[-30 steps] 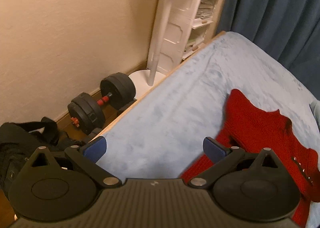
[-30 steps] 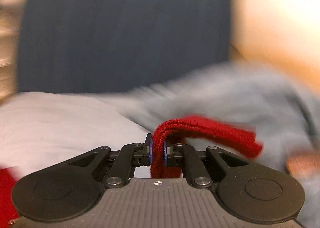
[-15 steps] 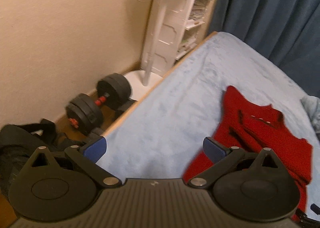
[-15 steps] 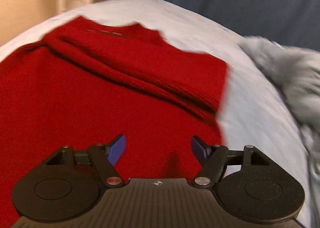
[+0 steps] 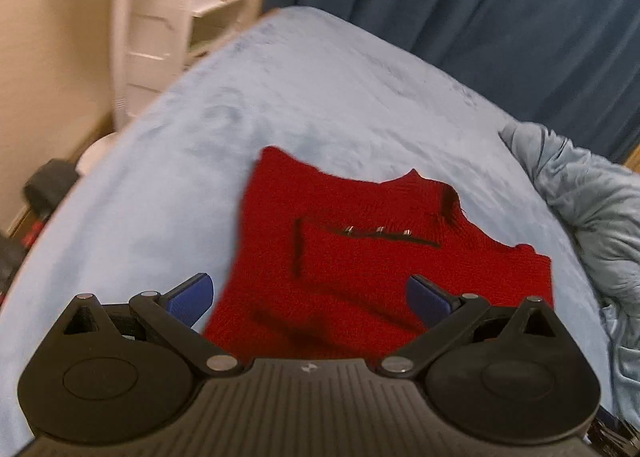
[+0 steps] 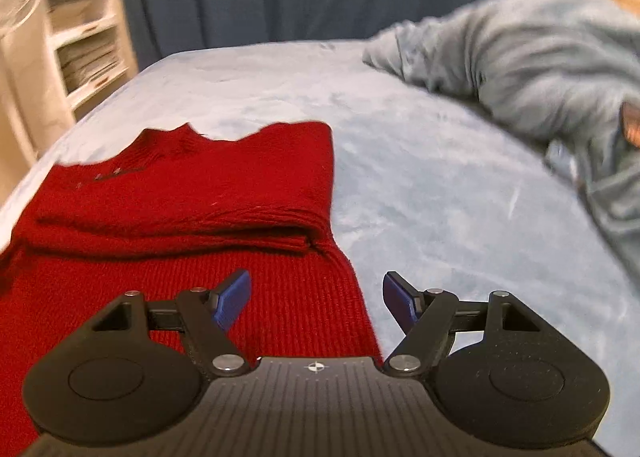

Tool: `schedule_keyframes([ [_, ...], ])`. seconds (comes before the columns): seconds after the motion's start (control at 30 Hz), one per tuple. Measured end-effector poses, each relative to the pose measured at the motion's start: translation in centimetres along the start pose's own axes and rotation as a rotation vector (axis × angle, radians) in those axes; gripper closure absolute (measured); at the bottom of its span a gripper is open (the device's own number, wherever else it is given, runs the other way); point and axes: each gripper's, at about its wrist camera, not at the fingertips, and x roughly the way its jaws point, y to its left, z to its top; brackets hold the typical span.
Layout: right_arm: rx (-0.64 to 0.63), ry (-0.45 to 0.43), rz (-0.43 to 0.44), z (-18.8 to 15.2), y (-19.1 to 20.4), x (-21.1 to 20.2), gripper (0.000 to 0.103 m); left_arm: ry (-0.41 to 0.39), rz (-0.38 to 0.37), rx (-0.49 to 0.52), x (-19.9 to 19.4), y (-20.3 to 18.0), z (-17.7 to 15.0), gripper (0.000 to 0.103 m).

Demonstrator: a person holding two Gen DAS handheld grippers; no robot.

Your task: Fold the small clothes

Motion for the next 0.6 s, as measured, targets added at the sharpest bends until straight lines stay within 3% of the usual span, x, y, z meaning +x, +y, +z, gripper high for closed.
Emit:
schedule_keyframes([
  [0.17,-0.016,0.005,-0.021,-0.3,-0.7,1.9,0.028,0.12,0.002,0.036,7.4,-2.1,1.4,0.002],
  [0.23,-0.046,-0.013,-0.043,-0.3,-0.8,2.8,0.028,0.117,0.025,0.098,8.6,-3.4,1.3,0.049],
  [0.27,-0.054,-0.025,-0.055,-0.2,-0.8,3.4,0.028,0.092,0.077,0.149,8.6,-4.1,1.3,0.066],
  [0.3,-0.048,-0.034,-0.063,0.1,-1.0,4.2,0.028,0.065,0.086,0.182,8.3,-4.4,1.3,0.092],
  [0.4,0.035,-0.067,-0.037,1.8,-2.0,6.0,0.029,0.006,-0.009,0.167,5.6,-4.0,2.0,0.092],
  [0.53,0.254,-0.113,0.03,7.5,-4.6,9.5,0.028,-0.034,-0.032,0.178,3.1,-2.9,2.7,0.093],
  [0.6,0.293,-0.111,0.036,10.7,-5.3,11.8,0.028,-0.05,-0.029,0.176,1.9,-2.2,2.7,0.093],
])
